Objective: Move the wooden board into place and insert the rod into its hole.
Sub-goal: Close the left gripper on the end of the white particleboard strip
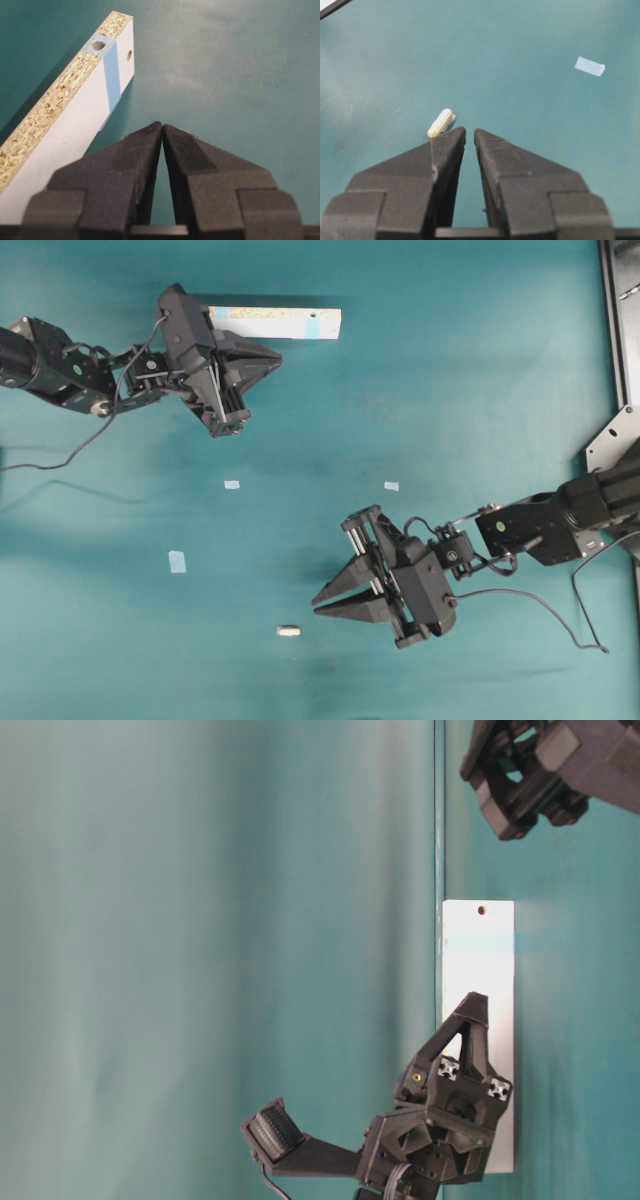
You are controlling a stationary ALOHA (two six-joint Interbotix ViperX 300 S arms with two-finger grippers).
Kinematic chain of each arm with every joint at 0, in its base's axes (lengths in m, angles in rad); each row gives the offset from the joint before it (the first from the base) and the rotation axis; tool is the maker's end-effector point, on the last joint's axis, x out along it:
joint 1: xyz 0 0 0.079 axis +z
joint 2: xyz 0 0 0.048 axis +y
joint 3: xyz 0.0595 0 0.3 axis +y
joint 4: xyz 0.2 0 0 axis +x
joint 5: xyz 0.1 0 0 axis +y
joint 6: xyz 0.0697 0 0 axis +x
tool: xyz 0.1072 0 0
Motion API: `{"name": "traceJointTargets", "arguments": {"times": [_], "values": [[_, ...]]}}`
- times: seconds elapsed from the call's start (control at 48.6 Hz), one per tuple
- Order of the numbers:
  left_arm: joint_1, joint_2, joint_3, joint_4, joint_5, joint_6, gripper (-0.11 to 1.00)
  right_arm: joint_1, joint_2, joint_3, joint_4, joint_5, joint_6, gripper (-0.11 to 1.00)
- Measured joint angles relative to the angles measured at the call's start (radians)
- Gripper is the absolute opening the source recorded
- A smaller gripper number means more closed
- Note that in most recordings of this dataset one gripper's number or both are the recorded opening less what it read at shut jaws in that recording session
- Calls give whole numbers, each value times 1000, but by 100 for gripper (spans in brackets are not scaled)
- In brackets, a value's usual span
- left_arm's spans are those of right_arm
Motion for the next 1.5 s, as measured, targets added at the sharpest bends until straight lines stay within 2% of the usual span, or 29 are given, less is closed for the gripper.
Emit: {"name": "traceJointTargets", "arguments": {"times": [0.041,0.123,0.185,0.288,0.37,0.432,0.494,0.556,0.7,0.782,0.844,1.008,1.235,1.502], "values": [[-11,-3,-9,6,25,-3,13,0,0,-3,0,2,8,22],[-49,-18,-46,26,123,-6,0,-2,-2,-28,0,32,12,6],[-72,-32,-77,34,212,-6,0,-3,-5,-52,-2,86,11,0],[-75,-49,-115,34,333,-6,0,-5,-17,-100,-5,207,12,-1],[-75,-69,-129,34,374,-3,4,-5,-28,-138,-5,307,14,-1],[-77,-98,-130,35,391,3,19,-5,-38,-158,-5,373,14,0],[-81,-123,-129,37,405,14,36,-6,-49,-169,-5,419,14,7],[-83,-147,-126,38,430,41,53,-5,-58,-172,-6,449,15,19],[-91,-202,-117,38,560,150,85,-5,-80,-172,-6,489,15,62],[-92,-229,-115,38,632,207,90,-5,-89,-172,-8,508,15,85],[-92,-249,-115,38,672,235,90,-5,-94,-172,-8,522,15,96],[-57,-296,-109,38,727,291,91,-5,-109,-172,-6,551,15,98],[58,-353,-104,38,801,354,91,-5,-147,-172,-6,591,15,98],[138,-356,-104,38,821,426,91,-3,-178,-166,-6,624,15,98]]}}
